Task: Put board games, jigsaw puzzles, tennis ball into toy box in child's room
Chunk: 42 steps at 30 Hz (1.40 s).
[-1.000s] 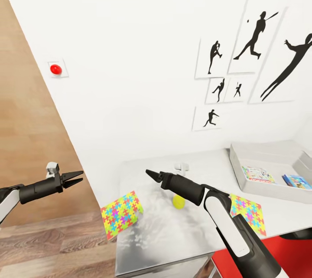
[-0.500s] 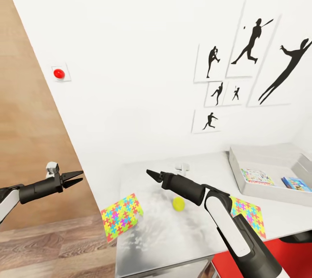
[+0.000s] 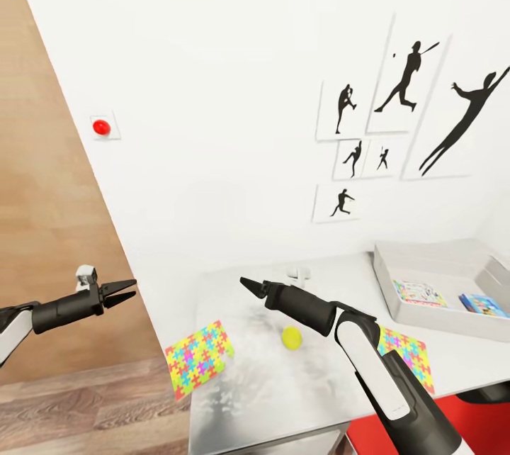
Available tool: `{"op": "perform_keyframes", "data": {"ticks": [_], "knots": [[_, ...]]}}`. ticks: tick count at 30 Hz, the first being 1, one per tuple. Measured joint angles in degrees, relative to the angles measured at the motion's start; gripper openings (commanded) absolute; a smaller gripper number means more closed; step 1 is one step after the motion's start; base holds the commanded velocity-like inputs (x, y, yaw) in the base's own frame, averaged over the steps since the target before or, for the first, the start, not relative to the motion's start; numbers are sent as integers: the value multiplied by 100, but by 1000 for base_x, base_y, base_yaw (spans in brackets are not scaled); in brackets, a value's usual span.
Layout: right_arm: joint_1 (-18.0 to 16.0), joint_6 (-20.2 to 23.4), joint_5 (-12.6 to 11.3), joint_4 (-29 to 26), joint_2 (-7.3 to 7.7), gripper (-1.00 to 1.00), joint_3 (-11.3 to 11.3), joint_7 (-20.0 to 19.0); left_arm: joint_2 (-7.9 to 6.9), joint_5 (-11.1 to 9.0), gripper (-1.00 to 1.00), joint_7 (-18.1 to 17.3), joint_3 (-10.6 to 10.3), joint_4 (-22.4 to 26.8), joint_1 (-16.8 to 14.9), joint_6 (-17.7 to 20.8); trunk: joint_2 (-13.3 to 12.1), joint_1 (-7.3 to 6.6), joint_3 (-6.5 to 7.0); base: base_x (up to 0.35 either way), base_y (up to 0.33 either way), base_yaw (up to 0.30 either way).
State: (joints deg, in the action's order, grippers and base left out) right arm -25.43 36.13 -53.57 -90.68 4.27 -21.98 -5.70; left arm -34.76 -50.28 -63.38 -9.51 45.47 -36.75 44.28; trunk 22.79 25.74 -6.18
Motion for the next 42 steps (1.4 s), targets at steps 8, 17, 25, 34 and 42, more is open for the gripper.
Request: {"op": "perform_keyframes", "data": {"ticks": [8, 17, 25, 34, 42], "knots": [[1, 0, 1, 0, 1, 100, -4, 7, 1, 0, 100, -4, 0, 0, 0, -1, 0, 0, 76, 0, 0, 0], [1, -2, 1, 0, 1, 100, -7, 9, -5, 0, 100, -3, 6, 0, 0, -3, 0, 0, 161, 0, 0, 0], [1, 0, 1, 0, 1, 100, 4, 5, 0, -6, 100, -5, 8, 0, 0, -3, 0, 0, 237, 0, 0, 0], [0, 123, -55, 0, 8, 100, 38, -60, 3, -13, 100, -5, 4, 0, 0, -3, -1, 0, 322, 0, 0, 0], [0, 467, -97, -1, 8, 100, 431, -874, 23, -17, 100, -5, 7, 6, 1, -10, -1, 0, 385, 0, 0, 0]]}}
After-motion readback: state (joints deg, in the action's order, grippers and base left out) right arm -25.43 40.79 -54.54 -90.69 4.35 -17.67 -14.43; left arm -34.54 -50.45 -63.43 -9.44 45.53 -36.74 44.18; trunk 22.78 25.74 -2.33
